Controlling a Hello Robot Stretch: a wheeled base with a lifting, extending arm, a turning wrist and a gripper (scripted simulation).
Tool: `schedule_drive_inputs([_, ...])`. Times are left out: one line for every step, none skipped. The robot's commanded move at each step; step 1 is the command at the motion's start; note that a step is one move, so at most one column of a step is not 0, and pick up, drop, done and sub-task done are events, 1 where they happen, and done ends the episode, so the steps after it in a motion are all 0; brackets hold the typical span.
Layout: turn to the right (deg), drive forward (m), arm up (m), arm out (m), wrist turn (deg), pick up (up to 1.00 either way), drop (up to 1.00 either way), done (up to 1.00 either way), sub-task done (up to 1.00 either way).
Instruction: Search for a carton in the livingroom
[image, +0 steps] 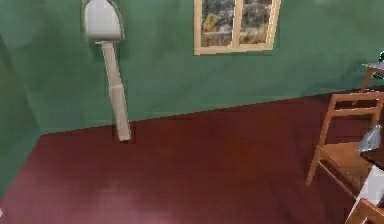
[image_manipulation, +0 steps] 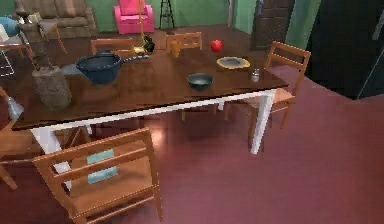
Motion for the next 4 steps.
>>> schedule_drive_inputs([0.0, 0.55, 0.0, 0.0, 0.0, 0.0, 0.0, 0.0, 0.0])
schedule_drive_inputs([15.0, 0.0, 0.0, 0.0, 0.0, 0.0, 0.0, 0.0, 0.0])
schedule_drive_inputs([0.0, 1.0, 0.0, 0.0, 0.0, 0.0, 0.0, 0.0, 0.0])
schedule_drive_inputs([0.0, 0.65, 0.0, 0.0, 0.0, 0.0, 0.0, 0.0, 0.0])
